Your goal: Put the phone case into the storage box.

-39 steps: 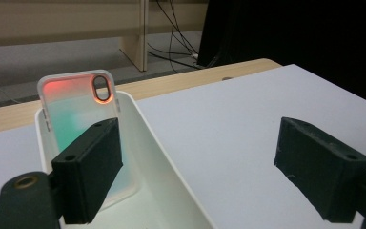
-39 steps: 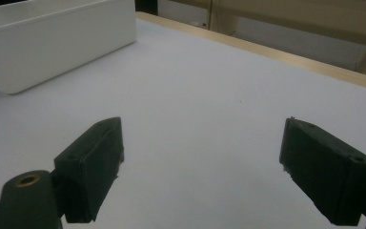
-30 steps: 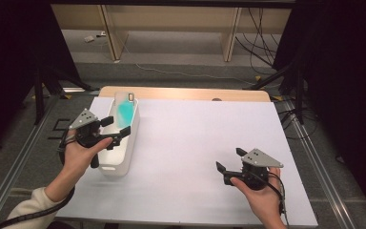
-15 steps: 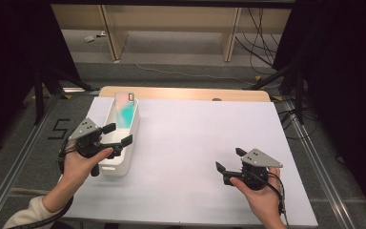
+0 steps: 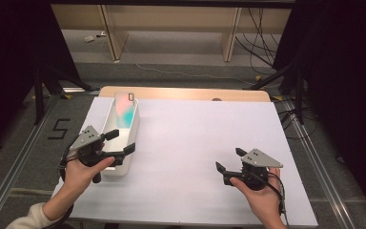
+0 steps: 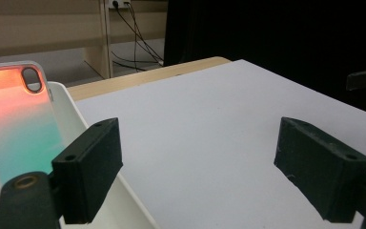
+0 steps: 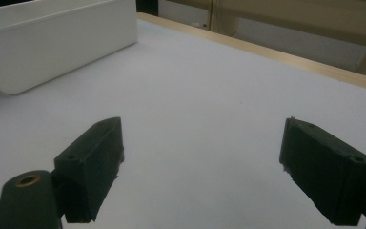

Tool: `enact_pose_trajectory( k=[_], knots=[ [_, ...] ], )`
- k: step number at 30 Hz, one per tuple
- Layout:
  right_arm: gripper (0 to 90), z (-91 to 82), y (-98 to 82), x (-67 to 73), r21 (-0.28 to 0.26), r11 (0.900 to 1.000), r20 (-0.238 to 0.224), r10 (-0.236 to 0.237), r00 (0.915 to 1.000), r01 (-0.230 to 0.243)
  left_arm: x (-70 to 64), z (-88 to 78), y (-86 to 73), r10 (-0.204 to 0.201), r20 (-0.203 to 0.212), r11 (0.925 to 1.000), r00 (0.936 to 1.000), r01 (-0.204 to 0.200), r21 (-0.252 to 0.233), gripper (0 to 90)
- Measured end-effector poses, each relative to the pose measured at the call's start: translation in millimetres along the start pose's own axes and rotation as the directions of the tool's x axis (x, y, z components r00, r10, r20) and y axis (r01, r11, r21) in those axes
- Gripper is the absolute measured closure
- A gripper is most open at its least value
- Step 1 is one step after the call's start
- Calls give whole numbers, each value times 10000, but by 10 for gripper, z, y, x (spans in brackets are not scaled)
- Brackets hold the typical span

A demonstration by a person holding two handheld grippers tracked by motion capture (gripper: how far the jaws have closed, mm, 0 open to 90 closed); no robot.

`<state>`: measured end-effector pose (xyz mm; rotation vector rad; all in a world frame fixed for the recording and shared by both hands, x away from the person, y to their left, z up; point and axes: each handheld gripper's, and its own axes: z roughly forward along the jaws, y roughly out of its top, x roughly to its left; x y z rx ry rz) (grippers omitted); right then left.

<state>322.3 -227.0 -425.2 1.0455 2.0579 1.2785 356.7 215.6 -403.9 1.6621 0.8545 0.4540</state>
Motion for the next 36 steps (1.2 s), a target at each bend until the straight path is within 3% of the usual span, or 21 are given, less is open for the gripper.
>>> enact_pose_trajectory(
  k=[10,24,26,36],
  knots=[
    [161,-5,4,-2,-98,9999,21,-63,10000,63,-13,-22,-72,363,-132,9993,9993,-362,34,155],
    [161,-4,2,-1,-103,9999,-6,-66,10000,66,1,-47,-159,449,-150,9990,9989,-449,60,153],
    [161,-20,6,1,108,9999,-32,-36,10000,37,0,-49,-163,469,-154,9989,9988,-468,82,153],
    [161,-5,0,-2,-174,9998,-4,-43,10000,43,-16,-43,-177,541,-155,9985,9984,-541,13,153]
  ],
)
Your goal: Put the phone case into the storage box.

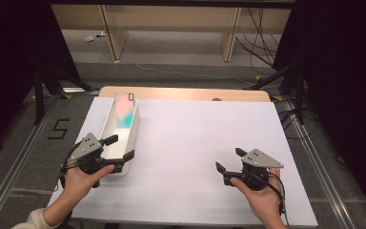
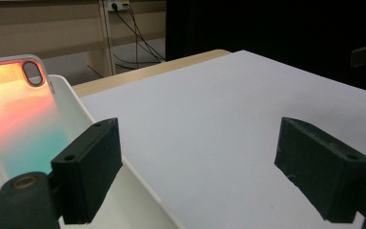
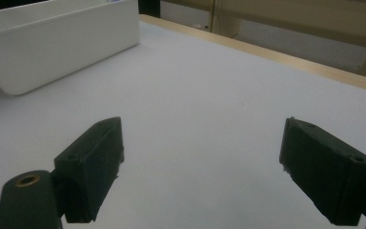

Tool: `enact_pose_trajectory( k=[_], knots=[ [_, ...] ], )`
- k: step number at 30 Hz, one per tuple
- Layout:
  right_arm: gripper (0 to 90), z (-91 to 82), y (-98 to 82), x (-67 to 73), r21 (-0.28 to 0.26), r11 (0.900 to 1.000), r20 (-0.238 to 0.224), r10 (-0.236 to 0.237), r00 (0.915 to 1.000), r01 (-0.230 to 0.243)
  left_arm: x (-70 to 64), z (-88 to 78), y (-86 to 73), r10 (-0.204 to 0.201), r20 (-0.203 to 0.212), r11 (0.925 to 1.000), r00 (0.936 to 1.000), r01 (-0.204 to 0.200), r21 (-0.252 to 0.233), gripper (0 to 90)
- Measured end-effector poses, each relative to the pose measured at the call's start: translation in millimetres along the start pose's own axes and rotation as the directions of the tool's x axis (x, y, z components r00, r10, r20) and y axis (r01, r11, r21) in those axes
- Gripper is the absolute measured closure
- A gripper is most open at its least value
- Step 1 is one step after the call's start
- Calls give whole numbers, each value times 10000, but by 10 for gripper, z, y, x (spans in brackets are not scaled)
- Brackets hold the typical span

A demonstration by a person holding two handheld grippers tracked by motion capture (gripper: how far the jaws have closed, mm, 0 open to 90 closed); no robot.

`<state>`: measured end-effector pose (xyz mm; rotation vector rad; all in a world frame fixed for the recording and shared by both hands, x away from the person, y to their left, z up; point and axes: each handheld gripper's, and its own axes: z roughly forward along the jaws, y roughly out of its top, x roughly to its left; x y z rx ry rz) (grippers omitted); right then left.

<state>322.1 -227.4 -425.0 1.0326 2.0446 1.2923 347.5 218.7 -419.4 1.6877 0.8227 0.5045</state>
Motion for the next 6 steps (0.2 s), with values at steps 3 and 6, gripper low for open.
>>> enact_pose_trajectory(
  k=[3,6],
  knots=[
    [161,11,-6,6,-90,9999,-135,116,9998,-117,-6,0,-3,78,-9,10000,10000,-78,-28,153],
    [161,11,-4,-4,-196,9998,-50,-32,10000,31,-6,2,-10,63,-43,10000,10000,-63,-61,153]
  ],
)
